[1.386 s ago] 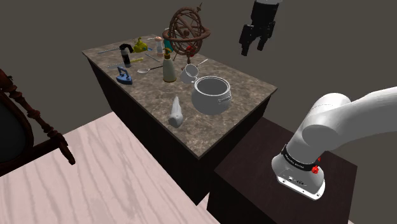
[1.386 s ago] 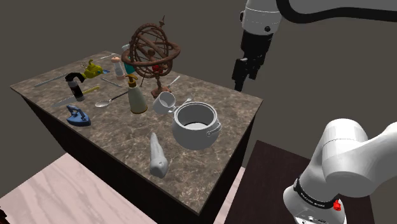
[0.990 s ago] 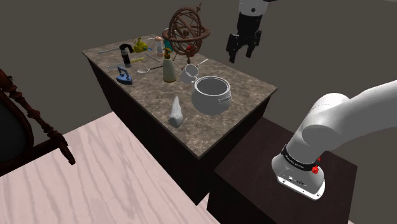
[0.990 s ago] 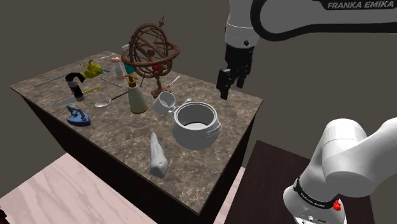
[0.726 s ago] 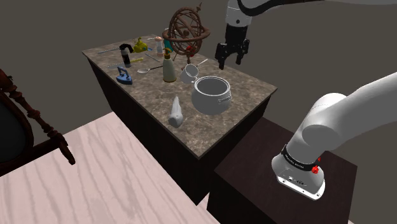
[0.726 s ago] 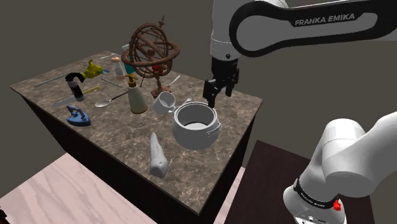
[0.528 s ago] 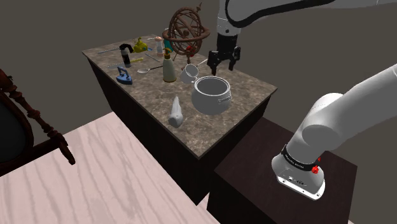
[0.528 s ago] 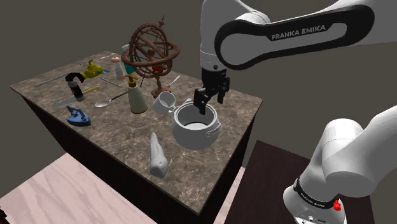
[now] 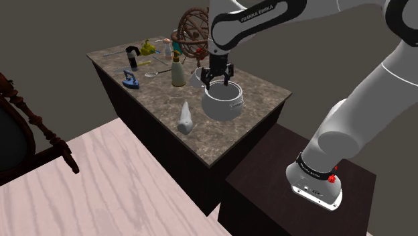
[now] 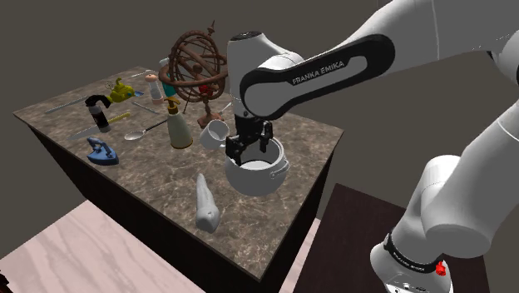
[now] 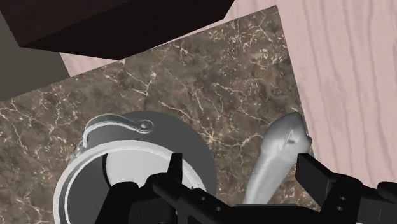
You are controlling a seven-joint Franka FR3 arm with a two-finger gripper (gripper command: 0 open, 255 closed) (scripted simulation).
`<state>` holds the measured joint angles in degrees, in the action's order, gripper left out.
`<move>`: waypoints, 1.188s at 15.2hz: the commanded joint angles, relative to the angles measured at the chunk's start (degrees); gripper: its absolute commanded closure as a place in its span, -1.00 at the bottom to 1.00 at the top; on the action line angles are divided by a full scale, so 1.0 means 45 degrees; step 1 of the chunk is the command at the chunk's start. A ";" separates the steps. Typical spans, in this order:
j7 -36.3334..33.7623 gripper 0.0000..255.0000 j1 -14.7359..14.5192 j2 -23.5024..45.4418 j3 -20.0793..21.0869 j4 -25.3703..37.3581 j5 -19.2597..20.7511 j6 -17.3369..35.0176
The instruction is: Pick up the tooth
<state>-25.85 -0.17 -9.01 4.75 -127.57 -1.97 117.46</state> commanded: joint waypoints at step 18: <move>-0.2983 -1.00 -0.0541 0.9425 -0.0014 0.6694 0.0241 0.2037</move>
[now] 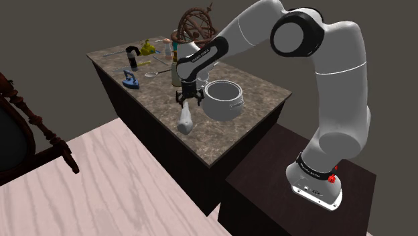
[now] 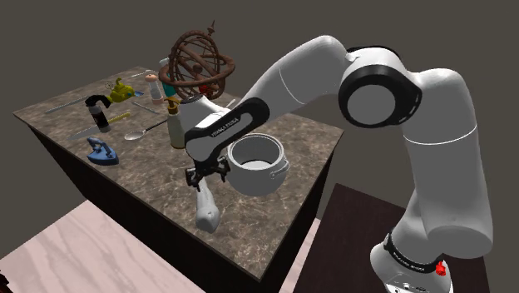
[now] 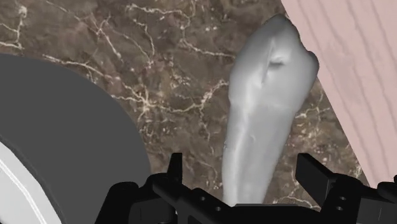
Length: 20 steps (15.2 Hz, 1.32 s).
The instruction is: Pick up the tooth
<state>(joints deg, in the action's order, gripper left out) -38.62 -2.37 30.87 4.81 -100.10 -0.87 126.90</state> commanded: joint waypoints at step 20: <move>-0.0589 1.00 -0.0224 0.3827 -0.0176 0.3323 -0.0051 0.0327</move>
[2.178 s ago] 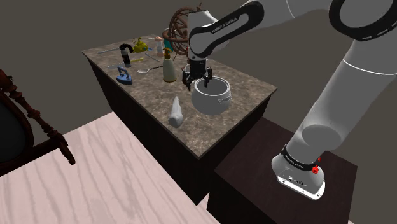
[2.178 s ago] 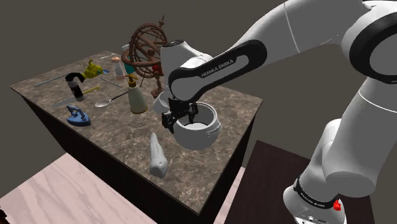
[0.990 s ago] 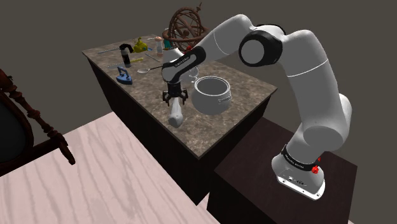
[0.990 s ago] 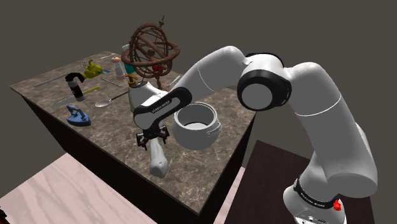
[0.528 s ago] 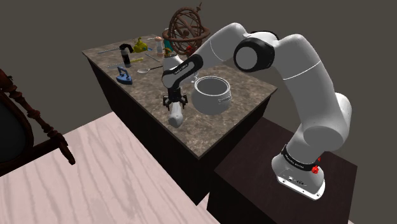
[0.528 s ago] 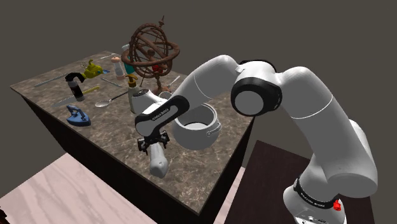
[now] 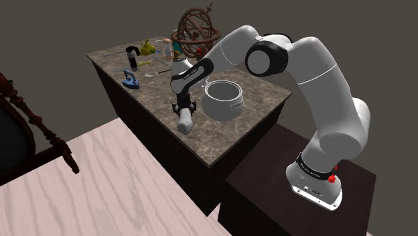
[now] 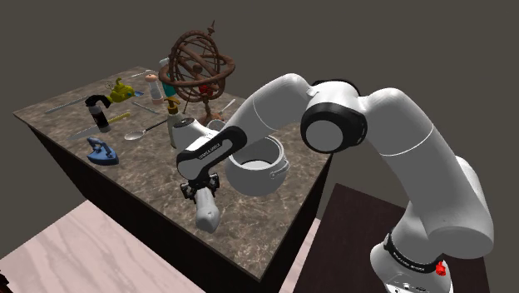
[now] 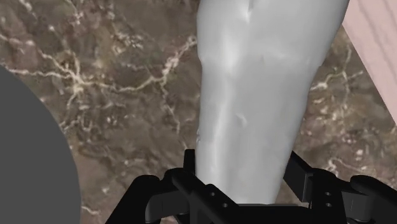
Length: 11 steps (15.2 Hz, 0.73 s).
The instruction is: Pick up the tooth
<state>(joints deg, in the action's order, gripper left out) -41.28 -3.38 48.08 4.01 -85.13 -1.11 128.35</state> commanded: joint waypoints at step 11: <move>-0.0032 1.00 0.0020 -0.0799 0.0025 -0.0124 -0.0019 -0.0676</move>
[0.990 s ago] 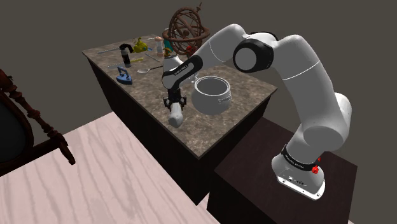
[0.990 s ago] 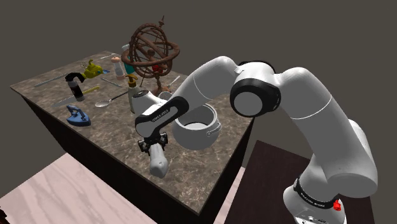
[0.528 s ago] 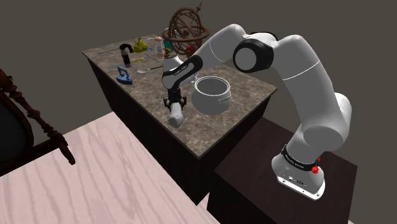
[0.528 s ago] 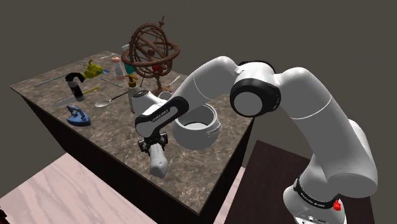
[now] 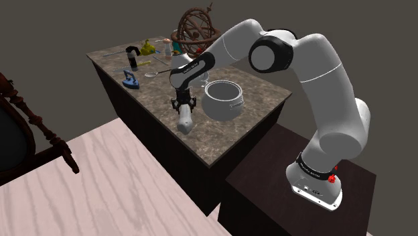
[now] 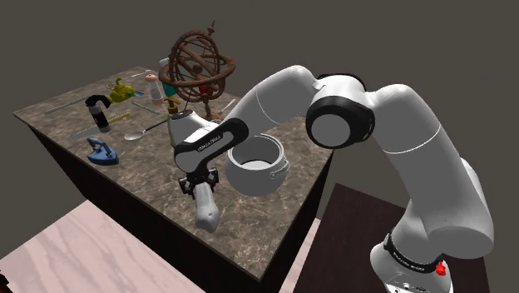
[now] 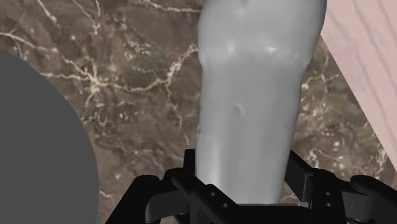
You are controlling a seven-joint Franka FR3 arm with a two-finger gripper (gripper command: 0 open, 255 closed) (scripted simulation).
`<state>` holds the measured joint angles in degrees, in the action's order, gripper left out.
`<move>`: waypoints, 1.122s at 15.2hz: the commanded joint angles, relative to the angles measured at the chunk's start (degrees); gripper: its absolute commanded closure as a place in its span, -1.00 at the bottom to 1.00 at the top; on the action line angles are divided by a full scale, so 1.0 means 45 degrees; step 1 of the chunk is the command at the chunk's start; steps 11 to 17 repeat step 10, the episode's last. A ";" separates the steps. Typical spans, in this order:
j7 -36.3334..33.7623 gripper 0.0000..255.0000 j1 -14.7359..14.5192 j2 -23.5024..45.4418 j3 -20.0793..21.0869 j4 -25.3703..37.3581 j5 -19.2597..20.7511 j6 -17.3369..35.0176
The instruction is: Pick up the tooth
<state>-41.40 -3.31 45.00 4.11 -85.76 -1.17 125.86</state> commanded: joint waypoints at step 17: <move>-0.0042 1.00 0.0029 -0.0969 0.0030 0.0047 -0.0028 -0.1008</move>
